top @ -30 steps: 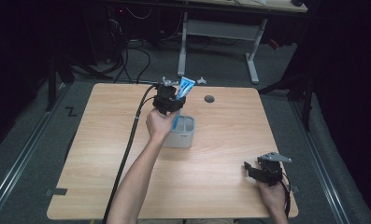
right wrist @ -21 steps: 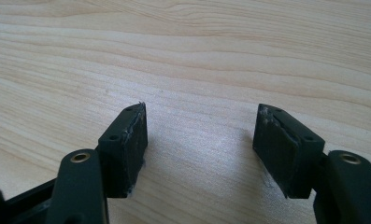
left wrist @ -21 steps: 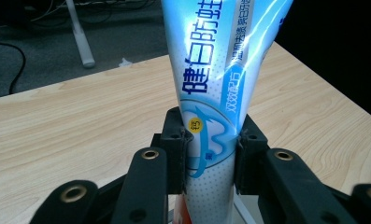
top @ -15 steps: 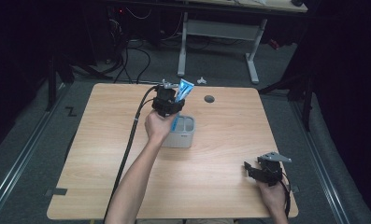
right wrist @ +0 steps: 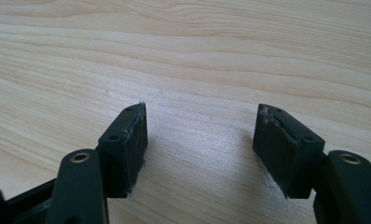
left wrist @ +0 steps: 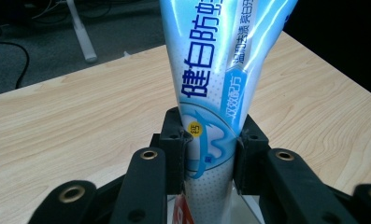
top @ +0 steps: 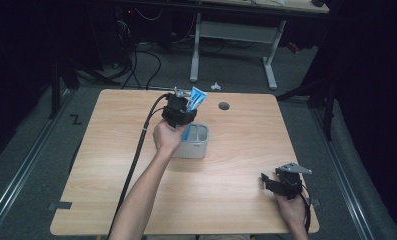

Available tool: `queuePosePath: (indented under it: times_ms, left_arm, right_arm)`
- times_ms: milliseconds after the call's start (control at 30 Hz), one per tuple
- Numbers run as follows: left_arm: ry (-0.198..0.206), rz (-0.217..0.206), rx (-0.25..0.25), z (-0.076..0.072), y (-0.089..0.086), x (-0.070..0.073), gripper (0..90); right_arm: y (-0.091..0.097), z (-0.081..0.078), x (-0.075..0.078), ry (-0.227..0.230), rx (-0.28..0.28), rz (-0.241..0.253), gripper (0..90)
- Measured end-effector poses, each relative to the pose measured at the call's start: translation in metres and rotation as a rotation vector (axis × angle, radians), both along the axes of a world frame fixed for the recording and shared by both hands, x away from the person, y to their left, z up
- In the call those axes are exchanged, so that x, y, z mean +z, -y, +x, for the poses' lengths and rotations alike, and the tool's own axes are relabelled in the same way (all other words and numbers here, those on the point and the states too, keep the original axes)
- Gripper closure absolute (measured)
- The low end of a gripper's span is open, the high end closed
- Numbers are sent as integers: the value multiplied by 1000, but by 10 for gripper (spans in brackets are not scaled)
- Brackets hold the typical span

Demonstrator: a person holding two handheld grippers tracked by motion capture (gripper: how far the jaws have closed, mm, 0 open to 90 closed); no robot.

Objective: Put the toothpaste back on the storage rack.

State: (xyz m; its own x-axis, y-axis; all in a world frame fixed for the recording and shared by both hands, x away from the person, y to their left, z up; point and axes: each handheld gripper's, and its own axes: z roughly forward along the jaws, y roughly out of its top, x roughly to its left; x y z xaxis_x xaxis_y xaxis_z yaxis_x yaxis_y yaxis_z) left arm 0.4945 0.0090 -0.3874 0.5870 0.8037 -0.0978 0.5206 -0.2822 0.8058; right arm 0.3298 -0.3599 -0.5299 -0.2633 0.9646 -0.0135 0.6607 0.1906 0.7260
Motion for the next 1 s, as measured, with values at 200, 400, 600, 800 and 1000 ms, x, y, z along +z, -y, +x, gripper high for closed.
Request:
queuePosePath:
  times_ms: [200,400,600,800,1000]
  left_arm:
    - [-11,-1,10,-2,-6,-2,703]
    - [-12,9,9,-6,-9,-4,701]
    - [-23,9,10,-8,-12,-6,697]
    - [-30,11,12,-11,-17,-9,695]
    - [-32,19,13,-14,-19,-12,693]
  right_arm:
    - [0,0,0,-1,-2,1,356]
    - [0,0,0,-1,-2,1,356]
    - [0,0,0,-1,-3,1,356]
    - [0,0,0,-1,-3,1,356]
    - [0,0,0,-1,-3,1,356]
